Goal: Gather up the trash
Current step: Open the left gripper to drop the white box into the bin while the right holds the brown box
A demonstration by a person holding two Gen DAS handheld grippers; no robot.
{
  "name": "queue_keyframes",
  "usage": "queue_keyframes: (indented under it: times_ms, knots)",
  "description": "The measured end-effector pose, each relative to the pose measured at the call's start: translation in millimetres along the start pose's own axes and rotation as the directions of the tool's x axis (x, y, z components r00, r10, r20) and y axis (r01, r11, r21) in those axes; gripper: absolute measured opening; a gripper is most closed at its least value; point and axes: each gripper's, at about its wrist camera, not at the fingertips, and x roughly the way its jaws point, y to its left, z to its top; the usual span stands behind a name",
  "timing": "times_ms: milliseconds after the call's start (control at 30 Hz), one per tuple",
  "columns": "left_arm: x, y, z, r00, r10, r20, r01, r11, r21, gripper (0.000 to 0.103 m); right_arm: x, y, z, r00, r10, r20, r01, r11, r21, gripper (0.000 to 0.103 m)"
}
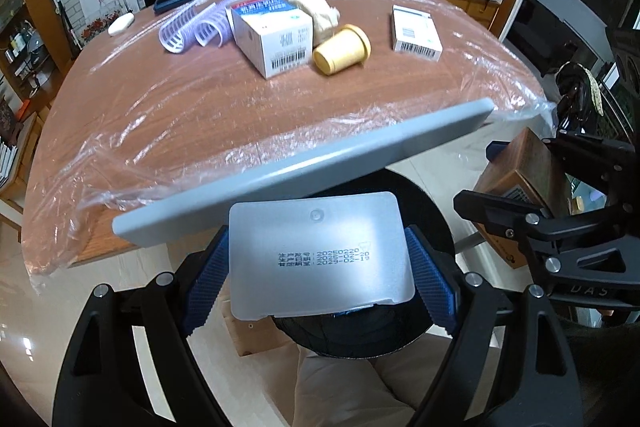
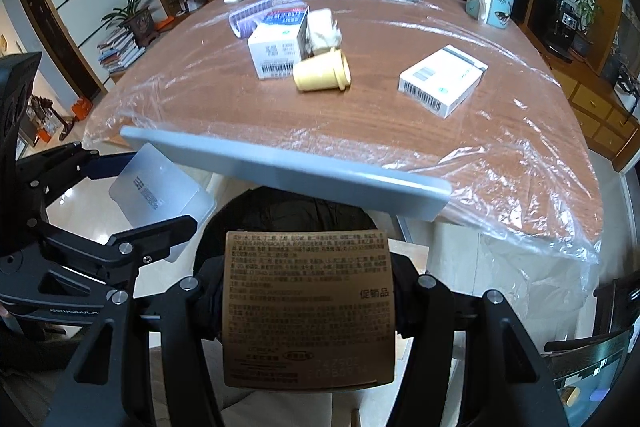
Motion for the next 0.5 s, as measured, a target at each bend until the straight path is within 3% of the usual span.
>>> queue_keyframes:
  times_ms: [500]
  knots:
    - [29, 1, -19, 0.997, 0.022, -0.07, -0.02, 0.999, 0.025, 0.085, 28, 0, -10, 0.998, -0.012, -0.061, 0.011, 1.0, -0.002, 0.058]
